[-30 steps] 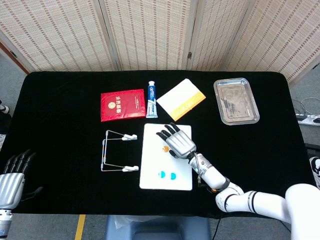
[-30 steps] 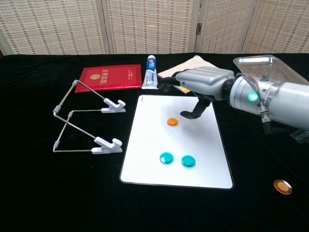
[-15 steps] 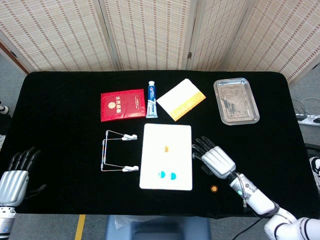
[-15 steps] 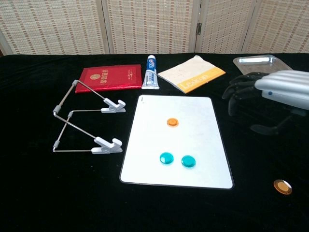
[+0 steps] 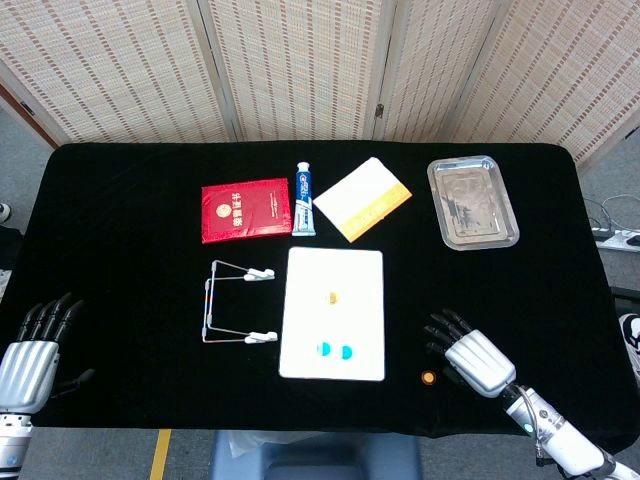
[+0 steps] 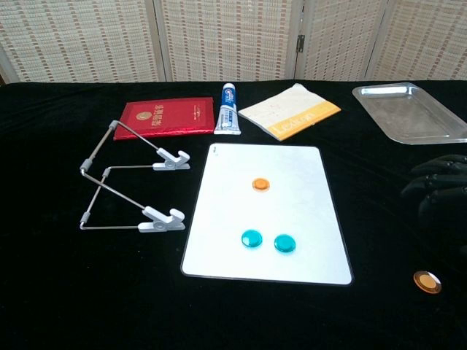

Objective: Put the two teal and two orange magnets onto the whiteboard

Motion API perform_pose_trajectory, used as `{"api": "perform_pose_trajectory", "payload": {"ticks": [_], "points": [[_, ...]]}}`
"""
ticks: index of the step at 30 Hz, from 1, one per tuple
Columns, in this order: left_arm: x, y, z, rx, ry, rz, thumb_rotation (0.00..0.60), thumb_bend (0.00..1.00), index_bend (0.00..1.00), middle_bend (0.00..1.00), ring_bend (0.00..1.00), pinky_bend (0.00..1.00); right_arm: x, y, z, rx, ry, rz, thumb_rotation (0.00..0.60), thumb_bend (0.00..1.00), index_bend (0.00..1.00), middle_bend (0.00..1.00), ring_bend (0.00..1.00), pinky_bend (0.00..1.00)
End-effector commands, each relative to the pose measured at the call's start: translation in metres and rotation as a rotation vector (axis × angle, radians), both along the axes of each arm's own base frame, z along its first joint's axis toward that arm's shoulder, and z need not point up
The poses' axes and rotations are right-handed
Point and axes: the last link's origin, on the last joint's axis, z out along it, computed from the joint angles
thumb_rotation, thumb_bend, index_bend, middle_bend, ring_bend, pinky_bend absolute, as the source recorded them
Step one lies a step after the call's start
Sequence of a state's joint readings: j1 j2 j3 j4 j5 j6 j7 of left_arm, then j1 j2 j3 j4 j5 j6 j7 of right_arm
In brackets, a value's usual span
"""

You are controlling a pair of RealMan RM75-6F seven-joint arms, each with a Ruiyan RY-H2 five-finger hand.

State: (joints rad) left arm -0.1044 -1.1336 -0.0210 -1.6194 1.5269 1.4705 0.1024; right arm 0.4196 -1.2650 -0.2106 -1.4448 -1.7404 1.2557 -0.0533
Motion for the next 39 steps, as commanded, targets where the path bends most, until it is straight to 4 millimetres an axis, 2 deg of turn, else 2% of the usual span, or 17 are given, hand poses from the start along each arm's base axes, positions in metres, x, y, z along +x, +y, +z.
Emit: {"api": "perform_pose_trajectory", "payload": {"ticks": [1,14,39], "points": [[0.0,0.0,0.0,-0.001,0.0,-0.001,0.6,0.17,0.0,0.0,0.0,0.0,-0.006,0.005,-0.006,0.022,0.008,-0.008,0.6,0.44,0.38,0.2,0.02,0.0],[-0.002,-0.002,0.001,0.001,-0.001,0.0,0.6,0.17,0.0,0.0,0.0,0.0,-0.013,0.009,-0.028,0.079,0.049,0.019,0.6,0.45,0.38,0.19,0.01,0.0],[-0.006,-0.005,0.001,-0.002,-0.012,0.009,0.6,0.17,0.0,0.0,0.0,0.0,-0.013,0.008,-0.041,0.104,0.099,0.057,0.6,0.45,0.38,0.19,0.01,0.0]]}}
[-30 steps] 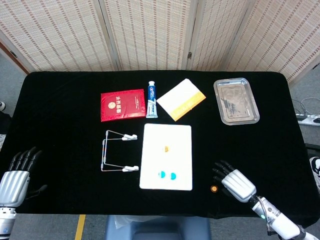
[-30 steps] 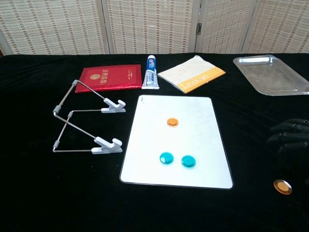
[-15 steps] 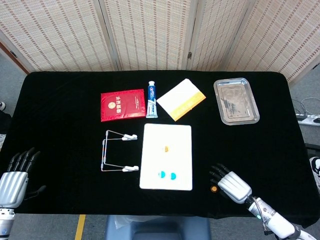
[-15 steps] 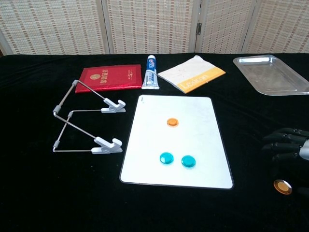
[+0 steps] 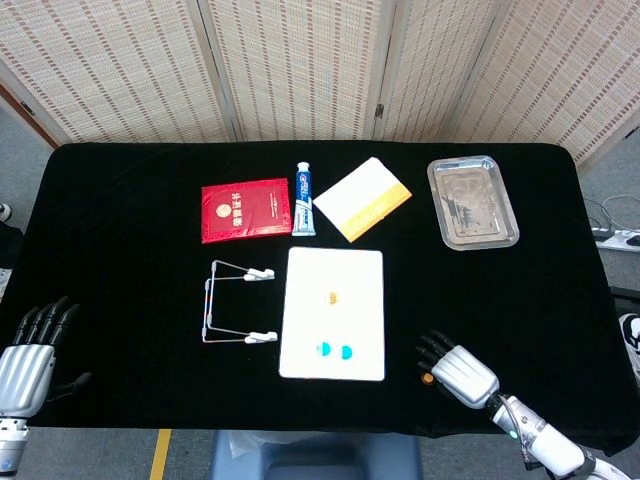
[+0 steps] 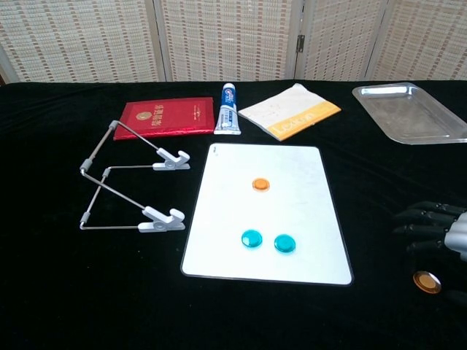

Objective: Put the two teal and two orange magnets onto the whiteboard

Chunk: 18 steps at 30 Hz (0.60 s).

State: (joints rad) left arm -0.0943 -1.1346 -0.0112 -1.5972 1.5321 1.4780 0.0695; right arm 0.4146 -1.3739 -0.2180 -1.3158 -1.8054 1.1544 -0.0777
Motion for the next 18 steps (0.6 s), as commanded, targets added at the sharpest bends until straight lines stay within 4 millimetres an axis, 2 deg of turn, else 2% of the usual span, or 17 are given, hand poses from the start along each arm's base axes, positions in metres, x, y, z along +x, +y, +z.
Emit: {"api": "perform_pose_trajectory", "payload": {"ticks": [1,5,11,18], "points": [[-0.0003,0.0001,0.0,0.0,-0.001,0.0,0.6,0.17,0.0,0.0,0.0,0.0,0.0007,0.0001,-0.0013,0.003,0.002,0.005,0.6,0.45,0.38,0.19,0.01,0.0],[-0.0012,-0.0002,0.0001,-0.001,-0.002,0.003,0.6,0.17,0.0,0.0,0.0,0.0,0.0004,0.0004,-0.002,0.003,0.004,0.003,0.6,0.45,0.4,0.2,0.01,0.0],[-0.0017,-0.0001,-0.0005,-0.003,-0.004,0.004,0.6,0.17,0.0,0.0,0.0,0.0,-0.0005,0.0,-0.0011,-0.009,0.004,-0.003,0.6,0.45,0.53,0.24,0.03,0.0],[-0.0019,0.0002,-0.0009,-0.002,-0.005,0.003,0.6,0.17,0.0,0.0,0.0,0.0,0.0017,-0.0017,0.0006,-0.026,-0.008,-0.002,0.6,0.44,0.56,0.26,0.04,0.0]]}}
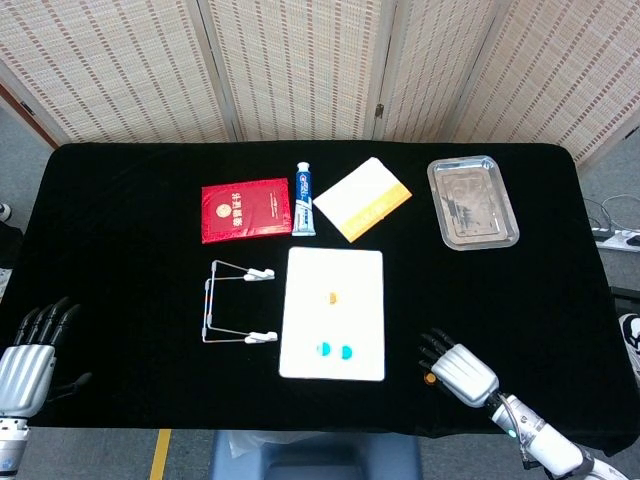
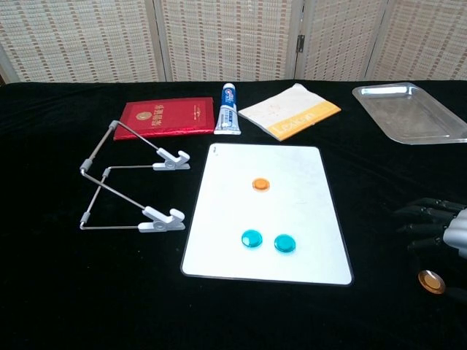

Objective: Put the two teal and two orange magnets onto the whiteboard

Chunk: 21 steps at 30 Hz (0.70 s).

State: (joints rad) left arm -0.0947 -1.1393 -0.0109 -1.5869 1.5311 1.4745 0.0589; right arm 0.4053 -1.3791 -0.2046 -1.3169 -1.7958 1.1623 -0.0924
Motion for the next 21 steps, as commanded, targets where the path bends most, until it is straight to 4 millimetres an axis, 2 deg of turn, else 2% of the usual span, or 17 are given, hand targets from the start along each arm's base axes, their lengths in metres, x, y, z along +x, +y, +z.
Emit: {"api": "perform_pose_trajectory", "payload": {"ticks": [1,8,12,15,21], "points": [[0.0,0.0,0.0,0.001,0.0,0.0,0.6,0.17,0.0,0.0,0.0,0.0,0.001,-0.001,0.001,-0.005,-0.006,0.002,0.6,0.44,0.56,0.26,0.04,0.0],[0.0,-0.001,0.001,0.003,-0.001,0.0,0.6,0.17,0.0,0.0,0.0,0.0,0.016,-0.015,0.01,-0.042,-0.058,0.012,0.6,0.45,0.56,0.26,0.04,0.0],[0.001,0.0,0.002,0.006,0.0,-0.005,0.6,0.17,0.0,0.0,0.0,0.0,0.037,-0.038,0.017,-0.072,-0.112,0.007,0.6,0.45,0.56,0.26,0.04,0.0],[0.003,0.001,0.002,0.01,-0.004,-0.01,0.6,0.17,0.0,0.0,0.0,0.0,0.059,-0.062,0.017,-0.086,-0.138,0.0,0.6,0.45,0.56,0.26,0.04,0.0],[0.004,0.001,0.004,0.015,-0.005,-0.01,0.6,0.17,0.0,0.0,0.0,0.0,0.098,-0.099,0.002,-0.094,-0.135,0.006,0.6,0.44,0.56,0.25,0.03,0.0]]}}
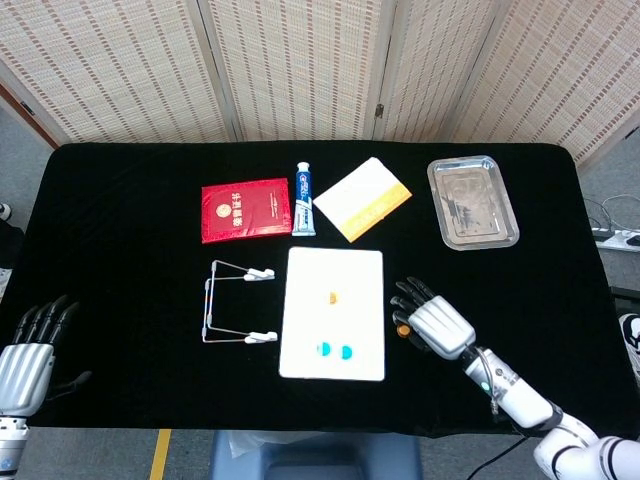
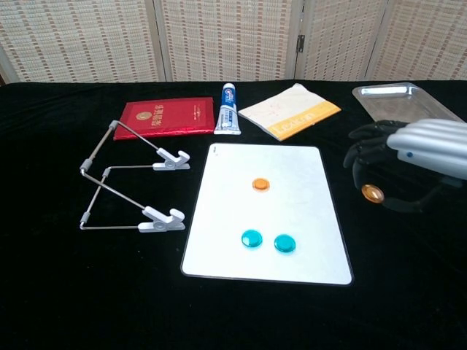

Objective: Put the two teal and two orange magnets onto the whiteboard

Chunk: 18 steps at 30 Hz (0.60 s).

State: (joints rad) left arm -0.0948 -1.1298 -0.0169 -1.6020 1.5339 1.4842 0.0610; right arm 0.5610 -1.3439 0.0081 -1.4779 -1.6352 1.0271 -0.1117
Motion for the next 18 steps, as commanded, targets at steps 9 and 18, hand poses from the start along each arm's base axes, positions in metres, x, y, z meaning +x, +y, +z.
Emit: {"api": "perform_pose_trajectory", "payload": {"ticks": [9,18], "points": [[-0.003,-0.001,0.001,0.001,0.003,0.015,0.6,0.17,0.0,0.0,0.0,0.0,0.051,-0.052,-0.045,0.018,0.029,-0.027,0.6,0.45,0.56,0.25,0.03,0.0],[-0.004,0.0,0.0,-0.001,0.004,0.021,0.6,0.17,0.0,0.0,0.0,0.0,0.064,-0.068,-0.064,0.022,0.049,-0.039,0.6,0.45,0.56,0.25,0.03,0.0]]}}
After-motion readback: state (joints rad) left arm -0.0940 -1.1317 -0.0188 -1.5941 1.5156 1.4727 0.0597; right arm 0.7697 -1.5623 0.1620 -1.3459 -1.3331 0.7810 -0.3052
